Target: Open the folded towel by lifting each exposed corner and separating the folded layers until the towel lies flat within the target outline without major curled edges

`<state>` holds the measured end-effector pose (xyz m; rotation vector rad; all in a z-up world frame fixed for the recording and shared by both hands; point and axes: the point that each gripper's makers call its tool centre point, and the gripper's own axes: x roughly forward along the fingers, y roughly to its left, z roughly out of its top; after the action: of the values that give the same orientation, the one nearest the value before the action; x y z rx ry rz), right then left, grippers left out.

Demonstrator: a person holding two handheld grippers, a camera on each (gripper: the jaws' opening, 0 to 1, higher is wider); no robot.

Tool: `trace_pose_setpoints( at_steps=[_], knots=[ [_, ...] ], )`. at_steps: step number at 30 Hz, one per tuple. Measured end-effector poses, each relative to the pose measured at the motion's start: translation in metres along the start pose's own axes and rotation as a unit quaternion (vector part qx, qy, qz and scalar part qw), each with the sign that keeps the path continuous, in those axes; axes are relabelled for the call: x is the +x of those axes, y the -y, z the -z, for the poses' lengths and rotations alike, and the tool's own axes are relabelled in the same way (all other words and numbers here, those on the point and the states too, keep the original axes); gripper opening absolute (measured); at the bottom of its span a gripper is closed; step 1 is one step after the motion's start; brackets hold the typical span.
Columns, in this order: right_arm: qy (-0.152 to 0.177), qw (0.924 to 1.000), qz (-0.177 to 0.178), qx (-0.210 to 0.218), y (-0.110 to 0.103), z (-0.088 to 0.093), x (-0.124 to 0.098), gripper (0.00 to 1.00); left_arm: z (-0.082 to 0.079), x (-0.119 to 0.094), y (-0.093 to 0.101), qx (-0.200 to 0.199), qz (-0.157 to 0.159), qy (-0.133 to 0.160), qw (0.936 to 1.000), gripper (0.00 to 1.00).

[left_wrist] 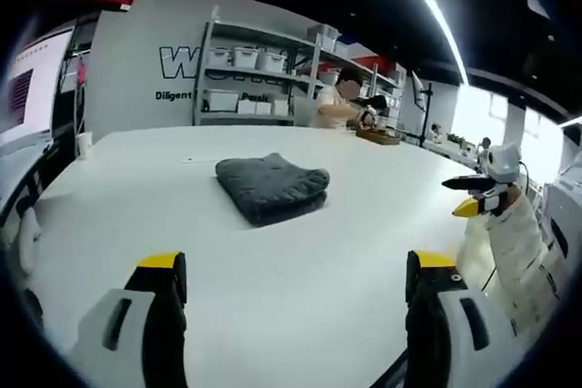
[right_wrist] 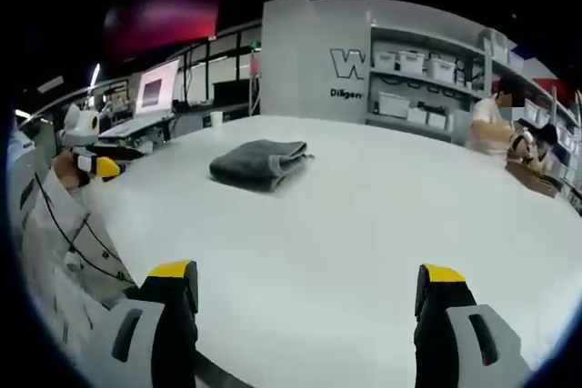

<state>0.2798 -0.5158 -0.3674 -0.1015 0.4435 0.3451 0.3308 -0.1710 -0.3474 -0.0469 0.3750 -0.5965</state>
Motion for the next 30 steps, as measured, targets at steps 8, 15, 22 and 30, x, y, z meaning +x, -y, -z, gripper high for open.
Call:
trace_pose_setpoints(
  at_steps=[8,15,22,30],
  knots=[
    [0.005,1.0,-0.007,-0.004,-0.005,-0.001,0.0,1.0,-0.012,0.016,0.009,0.013,0.016,-0.001,0.9998,0.99],
    [0.003,0.9998,-0.017,0.005,-0.006,0.008,0.001,1.0,-0.027,0.042,0.021,0.003,0.042,0.009,0.9991,0.98],
    [0.004,0.9998,-0.007,0.02,0.004,0.014,-0.004,0.99,-0.035,0.064,0.028,0.018,0.05,0.001,0.9986,0.97],
    [0.009,0.9994,0.003,0.035,0.014,0.019,-0.007,0.99,-0.046,0.096,0.039,0.049,0.059,-0.008,0.9971,0.97]
  ],
)
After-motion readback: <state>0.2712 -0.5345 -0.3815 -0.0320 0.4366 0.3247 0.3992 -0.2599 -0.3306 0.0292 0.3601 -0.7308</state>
